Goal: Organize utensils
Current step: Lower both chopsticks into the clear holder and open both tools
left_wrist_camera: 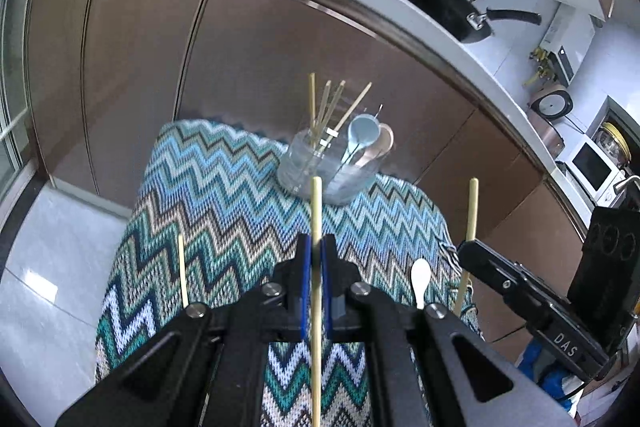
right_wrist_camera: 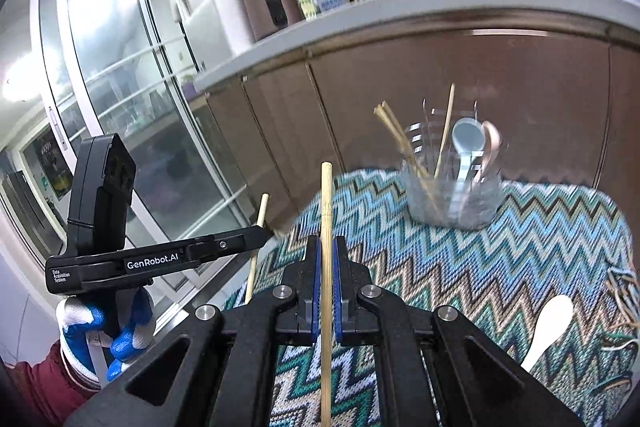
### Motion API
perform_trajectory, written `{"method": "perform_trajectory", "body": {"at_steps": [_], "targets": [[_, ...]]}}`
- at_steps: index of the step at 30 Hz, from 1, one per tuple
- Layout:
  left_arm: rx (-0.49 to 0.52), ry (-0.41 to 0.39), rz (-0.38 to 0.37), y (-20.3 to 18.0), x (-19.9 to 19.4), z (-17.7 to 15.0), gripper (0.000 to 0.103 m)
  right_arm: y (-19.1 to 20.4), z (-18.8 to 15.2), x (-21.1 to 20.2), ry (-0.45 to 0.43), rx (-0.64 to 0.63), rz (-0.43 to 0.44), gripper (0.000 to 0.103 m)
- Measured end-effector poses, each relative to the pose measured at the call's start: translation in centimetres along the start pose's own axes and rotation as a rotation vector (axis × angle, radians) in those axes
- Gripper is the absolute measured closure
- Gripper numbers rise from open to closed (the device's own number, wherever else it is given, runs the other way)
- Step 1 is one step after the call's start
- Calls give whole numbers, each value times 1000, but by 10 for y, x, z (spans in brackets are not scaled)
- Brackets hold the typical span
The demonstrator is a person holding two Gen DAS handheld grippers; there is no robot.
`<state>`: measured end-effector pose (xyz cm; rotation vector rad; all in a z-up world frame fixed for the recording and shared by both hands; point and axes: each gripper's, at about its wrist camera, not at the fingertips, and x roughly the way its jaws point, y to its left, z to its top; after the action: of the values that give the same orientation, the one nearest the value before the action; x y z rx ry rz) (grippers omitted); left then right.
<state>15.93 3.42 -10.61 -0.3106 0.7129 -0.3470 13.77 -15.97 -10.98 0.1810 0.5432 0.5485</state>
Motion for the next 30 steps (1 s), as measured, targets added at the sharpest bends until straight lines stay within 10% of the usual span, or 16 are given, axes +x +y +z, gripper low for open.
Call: {"method": "perform_trajectory", "body": {"at_steps": [11, 30], "targets": [[80, -140, 14, -33, 3, 33, 98, -20, 29, 2, -113, -21, -32, 98], [151, -606, 48, -79, 66, 174, 98, -81, 154, 72, -491, -56, -14, 98]]}}
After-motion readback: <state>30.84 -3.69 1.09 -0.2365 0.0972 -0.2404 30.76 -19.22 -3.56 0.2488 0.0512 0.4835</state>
